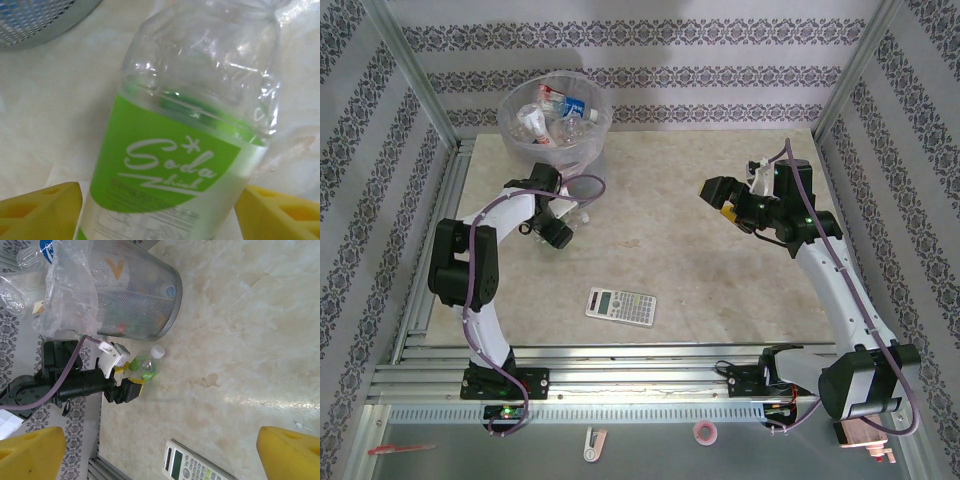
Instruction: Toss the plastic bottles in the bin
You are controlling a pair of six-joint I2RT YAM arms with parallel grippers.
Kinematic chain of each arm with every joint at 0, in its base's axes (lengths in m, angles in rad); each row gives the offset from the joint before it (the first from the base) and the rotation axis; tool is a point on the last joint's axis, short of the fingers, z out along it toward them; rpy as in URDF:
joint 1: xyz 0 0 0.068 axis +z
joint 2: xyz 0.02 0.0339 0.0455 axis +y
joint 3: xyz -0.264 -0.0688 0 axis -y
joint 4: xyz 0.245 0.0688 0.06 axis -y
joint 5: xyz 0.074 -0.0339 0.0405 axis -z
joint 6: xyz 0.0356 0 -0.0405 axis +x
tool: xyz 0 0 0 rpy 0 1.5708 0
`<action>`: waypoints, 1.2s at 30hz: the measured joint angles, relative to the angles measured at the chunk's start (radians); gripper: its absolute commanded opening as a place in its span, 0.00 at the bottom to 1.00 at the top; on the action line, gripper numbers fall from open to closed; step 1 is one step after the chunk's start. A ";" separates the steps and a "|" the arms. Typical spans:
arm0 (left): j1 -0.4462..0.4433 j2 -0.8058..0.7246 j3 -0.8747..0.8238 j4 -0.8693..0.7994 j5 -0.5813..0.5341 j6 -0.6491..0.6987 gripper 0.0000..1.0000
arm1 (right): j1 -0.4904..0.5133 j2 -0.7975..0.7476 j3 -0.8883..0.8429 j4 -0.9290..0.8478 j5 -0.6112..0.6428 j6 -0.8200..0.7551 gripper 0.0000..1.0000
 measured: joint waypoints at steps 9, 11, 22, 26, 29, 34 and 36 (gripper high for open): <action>-0.019 -0.041 -0.033 0.016 0.001 -0.016 0.49 | 0.000 -0.003 -0.003 0.001 0.000 0.000 0.98; -0.029 -0.080 -0.056 0.016 0.013 -0.023 0.47 | 0.000 -0.003 -0.005 0.001 0.000 0.000 0.98; -0.105 -0.503 -0.227 0.053 0.141 -0.148 0.46 | 0.000 -0.002 -0.005 0.010 0.001 0.000 0.98; -0.105 -0.670 -0.270 0.097 0.203 -0.245 0.47 | 0.000 0.011 -0.005 0.017 0.000 0.000 0.98; -0.105 -0.760 -0.267 0.139 0.211 -0.334 0.46 | 0.000 0.030 -0.005 0.019 0.000 0.000 0.98; -0.104 -0.756 -0.103 0.154 0.187 -0.435 0.44 | 0.000 0.046 -0.005 0.024 0.000 0.001 0.98; -0.104 -0.726 -0.003 0.161 0.170 -0.449 0.45 | 0.002 0.046 -0.004 0.024 0.000 0.001 0.98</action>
